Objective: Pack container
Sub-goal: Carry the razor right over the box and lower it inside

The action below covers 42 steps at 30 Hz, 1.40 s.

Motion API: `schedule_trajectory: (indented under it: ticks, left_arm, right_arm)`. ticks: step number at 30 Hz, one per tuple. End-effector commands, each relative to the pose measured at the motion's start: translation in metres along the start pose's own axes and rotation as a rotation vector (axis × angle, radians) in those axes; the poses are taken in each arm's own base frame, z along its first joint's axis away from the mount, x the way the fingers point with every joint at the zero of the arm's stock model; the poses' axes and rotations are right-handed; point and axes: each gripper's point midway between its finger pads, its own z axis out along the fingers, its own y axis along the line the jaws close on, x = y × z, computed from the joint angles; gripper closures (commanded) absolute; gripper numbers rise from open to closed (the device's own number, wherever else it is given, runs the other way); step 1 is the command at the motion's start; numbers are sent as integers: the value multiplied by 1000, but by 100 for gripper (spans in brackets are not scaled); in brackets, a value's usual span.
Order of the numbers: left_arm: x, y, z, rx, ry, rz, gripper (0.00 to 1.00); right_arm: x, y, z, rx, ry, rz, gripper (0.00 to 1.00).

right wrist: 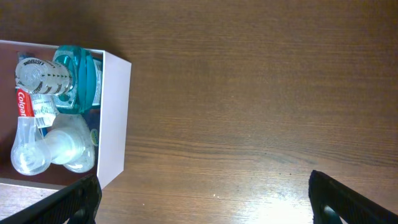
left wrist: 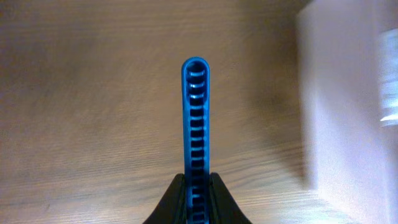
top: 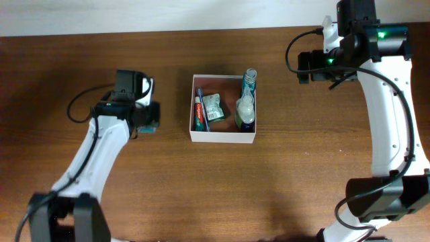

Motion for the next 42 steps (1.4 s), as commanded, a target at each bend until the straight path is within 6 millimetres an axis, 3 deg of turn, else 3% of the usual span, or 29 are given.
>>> schedule_trajectory:
  ticks: [1, 4, 6, 12, 15, 22, 35, 42]
  left_arm:
    - [-34, -44, -36, 146, -148, -39, 99]
    - [-43, -66, -44, 184, -194, -45, 99]
    - [-48, -96, -49, 235, -220, -56, 99]
    - [-57, -150, -64, 325, -302, 34, 99]
    - [-56, -167, -68, 344, -320, 63, 99]
    - [-51, -177, -51, 279, -309, 56, 99]
    - [-37, -176, 3, 217, -228, 59, 99]
    - [-25, -174, 8, 205, -175, 68, 99]
  right_arm:
    - [-4, 0, -8, -5, -25, 2, 2]
    - [-4, 0, -8, -5, -25, 2, 2]
    - [-4, 0, -8, -5, -25, 2, 2]
    - [-4, 0, -8, -5, -25, 2, 1]
    - [-4, 0, -8, -5, -25, 2, 2]
    - [-4, 0, -8, -5, -25, 2, 1]
    - [-4, 0, -8, -5, -25, 2, 2]
    - [-4, 0, -8, -5, -25, 2, 2]
